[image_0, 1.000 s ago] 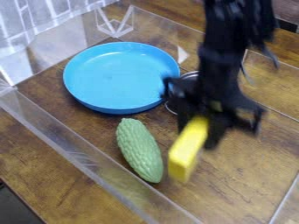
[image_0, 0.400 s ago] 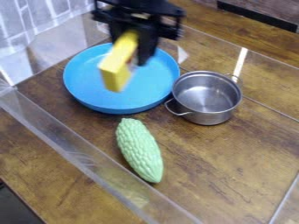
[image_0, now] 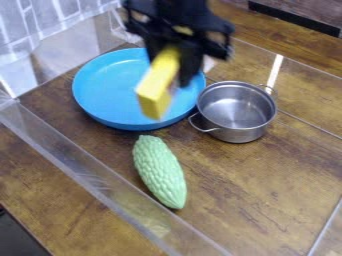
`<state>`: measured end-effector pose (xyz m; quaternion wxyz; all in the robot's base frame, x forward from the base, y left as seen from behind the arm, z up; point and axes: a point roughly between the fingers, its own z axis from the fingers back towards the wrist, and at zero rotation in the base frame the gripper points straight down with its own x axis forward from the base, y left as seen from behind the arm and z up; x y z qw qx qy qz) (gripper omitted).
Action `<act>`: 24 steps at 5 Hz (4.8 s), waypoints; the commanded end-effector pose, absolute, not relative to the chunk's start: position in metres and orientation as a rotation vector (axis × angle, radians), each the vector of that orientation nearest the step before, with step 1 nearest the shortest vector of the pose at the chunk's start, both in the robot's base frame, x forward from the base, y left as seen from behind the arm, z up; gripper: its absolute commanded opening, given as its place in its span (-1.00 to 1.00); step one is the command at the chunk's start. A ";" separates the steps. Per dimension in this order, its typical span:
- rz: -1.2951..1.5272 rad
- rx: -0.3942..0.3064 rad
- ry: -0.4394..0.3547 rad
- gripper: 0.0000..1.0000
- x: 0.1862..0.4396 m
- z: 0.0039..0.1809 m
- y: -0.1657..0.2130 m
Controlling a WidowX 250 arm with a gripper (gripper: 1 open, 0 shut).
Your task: Put the yellow brick in the blue tray
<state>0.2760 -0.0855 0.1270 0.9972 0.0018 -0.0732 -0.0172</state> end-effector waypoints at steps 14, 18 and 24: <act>-0.168 0.102 -0.178 -1.00 0.329 0.115 -0.041; -0.182 0.070 -0.183 -1.00 0.342 0.102 -0.033; -0.198 0.019 -0.192 -1.00 0.351 0.088 -0.020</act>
